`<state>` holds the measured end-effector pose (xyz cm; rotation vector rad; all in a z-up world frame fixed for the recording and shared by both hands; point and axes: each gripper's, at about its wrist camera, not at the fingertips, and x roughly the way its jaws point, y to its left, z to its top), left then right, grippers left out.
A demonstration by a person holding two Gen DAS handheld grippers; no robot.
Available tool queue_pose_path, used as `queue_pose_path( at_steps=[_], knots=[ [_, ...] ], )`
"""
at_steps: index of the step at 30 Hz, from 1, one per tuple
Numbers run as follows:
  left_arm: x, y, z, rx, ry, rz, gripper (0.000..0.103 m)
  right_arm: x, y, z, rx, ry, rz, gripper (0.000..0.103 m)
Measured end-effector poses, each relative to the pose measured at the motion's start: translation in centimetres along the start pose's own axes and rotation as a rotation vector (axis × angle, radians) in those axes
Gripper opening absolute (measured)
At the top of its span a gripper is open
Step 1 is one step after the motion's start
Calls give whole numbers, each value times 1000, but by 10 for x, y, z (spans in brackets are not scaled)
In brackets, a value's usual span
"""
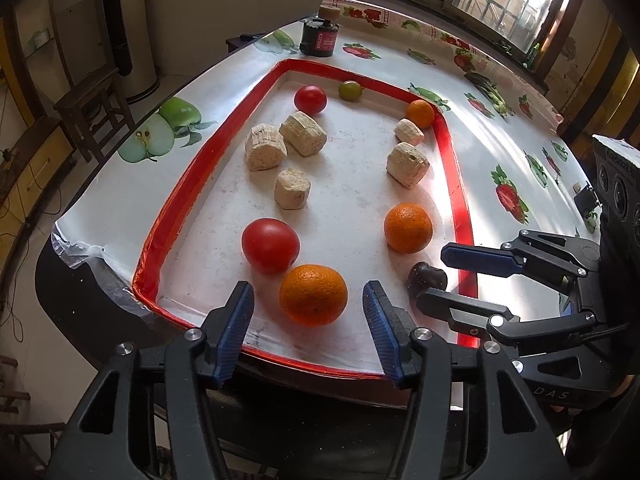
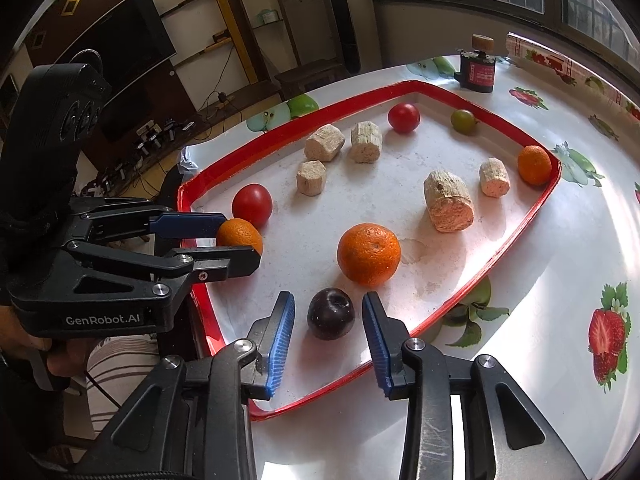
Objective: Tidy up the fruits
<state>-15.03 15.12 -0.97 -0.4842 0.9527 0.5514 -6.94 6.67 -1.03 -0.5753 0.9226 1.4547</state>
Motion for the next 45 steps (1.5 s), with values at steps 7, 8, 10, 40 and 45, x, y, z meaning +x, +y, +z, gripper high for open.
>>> queue_pose_path(
  at_steps=[7, 8, 10, 40, 45],
  knots=[
    [-7, 5, 0, -15, -9, 16, 56, -18, -6, -4, 2, -44, -15, 46],
    [-7, 5, 0, -15, -10, 19, 56, -21, -7, -5, 4, -49, -15, 46],
    [-9, 5, 0, -15, -13, 24, 56, -25, -8, -6, 3, -56, -23, 49],
    [-51, -21, -30, 38, -164, 97, 78, -77, -39, 0, -156, -212, -56, 83],
    [-60, -33, -33, 51, -201, 125, 78, -84, -42, -3, -185, -234, -4, 84]
  ],
)
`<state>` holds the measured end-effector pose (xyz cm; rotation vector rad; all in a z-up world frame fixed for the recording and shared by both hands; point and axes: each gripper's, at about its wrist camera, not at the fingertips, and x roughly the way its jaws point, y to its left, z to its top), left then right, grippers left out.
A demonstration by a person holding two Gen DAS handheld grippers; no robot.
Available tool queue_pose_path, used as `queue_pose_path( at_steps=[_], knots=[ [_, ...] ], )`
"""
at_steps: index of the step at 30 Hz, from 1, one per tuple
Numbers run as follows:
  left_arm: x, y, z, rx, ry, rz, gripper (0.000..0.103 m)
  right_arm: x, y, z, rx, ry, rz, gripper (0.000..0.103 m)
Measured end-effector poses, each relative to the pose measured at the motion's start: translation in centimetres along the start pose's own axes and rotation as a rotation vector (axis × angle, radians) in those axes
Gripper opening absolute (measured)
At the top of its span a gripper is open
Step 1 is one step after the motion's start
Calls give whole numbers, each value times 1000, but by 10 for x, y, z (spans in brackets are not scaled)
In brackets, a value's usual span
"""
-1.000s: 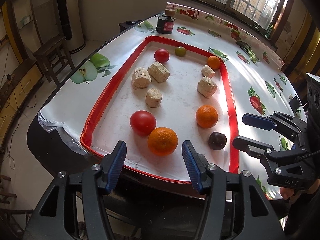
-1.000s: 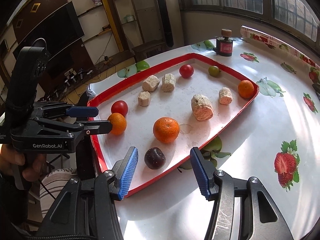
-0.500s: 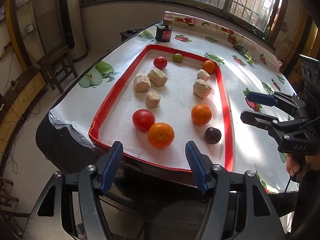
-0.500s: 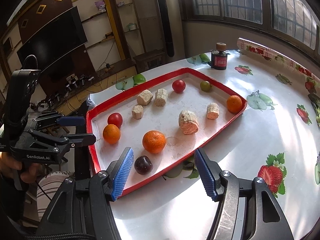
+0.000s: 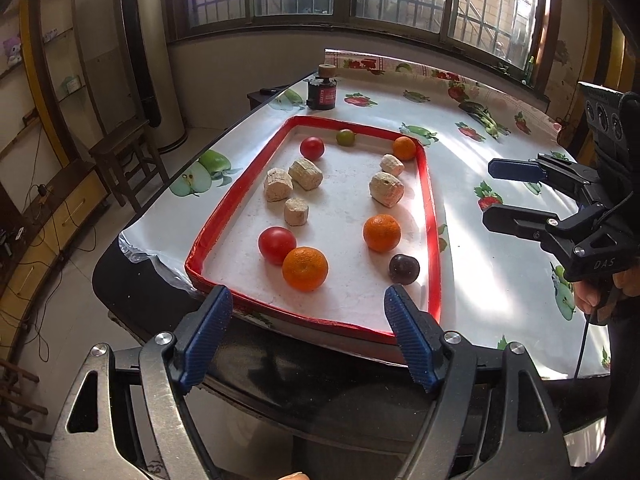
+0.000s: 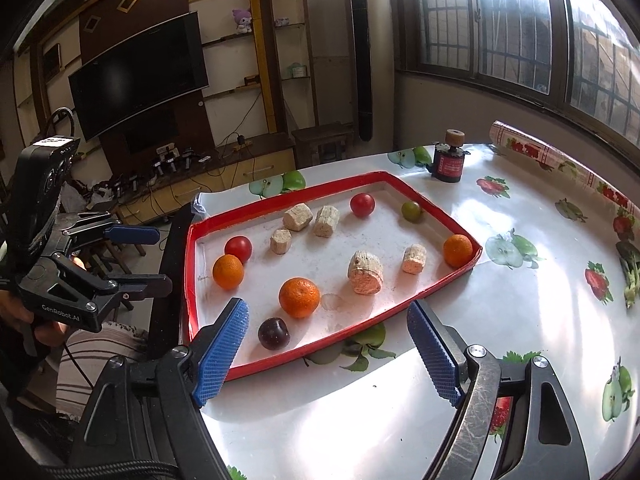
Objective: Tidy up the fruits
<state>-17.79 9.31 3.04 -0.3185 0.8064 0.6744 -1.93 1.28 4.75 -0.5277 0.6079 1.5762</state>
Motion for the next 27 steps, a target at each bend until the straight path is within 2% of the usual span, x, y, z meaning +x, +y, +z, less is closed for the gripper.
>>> queue_pose_path(
  at_steps=[13, 27],
  knots=[
    [-25, -20, 0, 35, -81, 4, 78, -20, 20, 4, -160, -17, 52, 86],
    [-41, -25, -4, 32, -109, -10, 78, -31, 41, 4, -262, -12, 39, 87]
  ],
)
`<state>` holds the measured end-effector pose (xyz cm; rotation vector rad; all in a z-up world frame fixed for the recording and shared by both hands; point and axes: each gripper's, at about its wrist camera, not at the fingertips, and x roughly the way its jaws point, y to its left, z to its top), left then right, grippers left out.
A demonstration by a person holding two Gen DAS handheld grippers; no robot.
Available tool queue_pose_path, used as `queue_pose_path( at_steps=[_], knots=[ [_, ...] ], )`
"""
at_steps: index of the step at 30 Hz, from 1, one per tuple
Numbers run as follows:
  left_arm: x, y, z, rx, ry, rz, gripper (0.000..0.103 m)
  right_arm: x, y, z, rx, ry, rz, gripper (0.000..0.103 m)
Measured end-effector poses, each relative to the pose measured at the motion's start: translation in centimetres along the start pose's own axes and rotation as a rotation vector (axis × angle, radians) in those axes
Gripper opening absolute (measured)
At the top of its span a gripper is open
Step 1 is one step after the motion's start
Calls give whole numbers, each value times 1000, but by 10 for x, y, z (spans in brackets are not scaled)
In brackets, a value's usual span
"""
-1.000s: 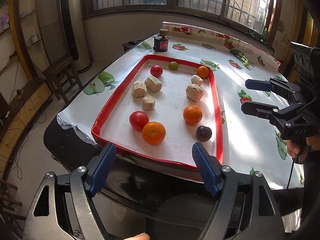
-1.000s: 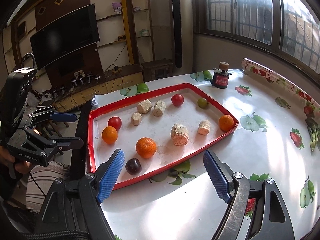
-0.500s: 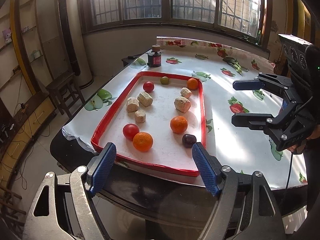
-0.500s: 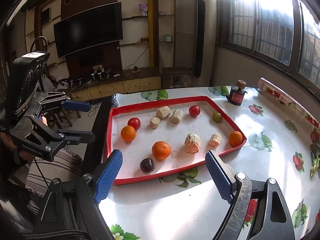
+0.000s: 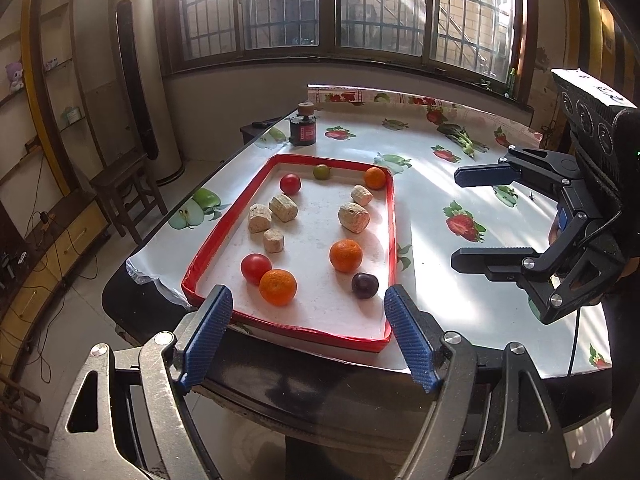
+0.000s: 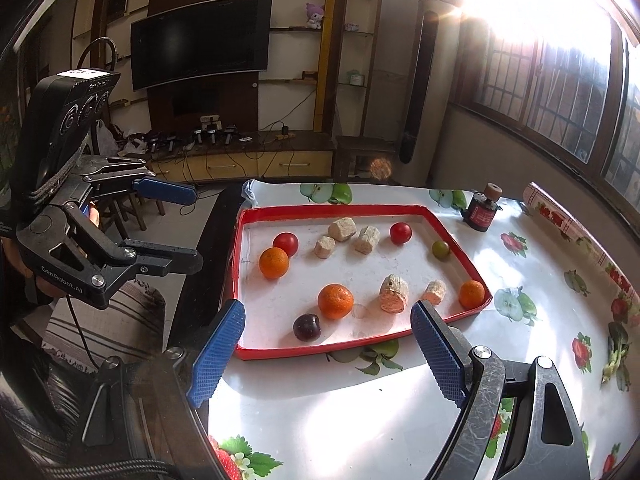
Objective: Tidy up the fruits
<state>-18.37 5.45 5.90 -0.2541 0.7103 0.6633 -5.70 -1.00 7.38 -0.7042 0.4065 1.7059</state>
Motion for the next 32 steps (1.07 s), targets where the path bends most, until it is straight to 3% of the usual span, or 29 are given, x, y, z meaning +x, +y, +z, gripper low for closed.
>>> queue_pose_path(
  at_steps=[10, 32],
  knots=[
    [-9, -2, -1, 10, -43, 23, 78, -1, 4, -3, -4, 3, -11, 87],
    [-4, -8, 0, 25, -32, 28, 78, -3, 2, -7, 18, -1, -25, 87]
  ],
)
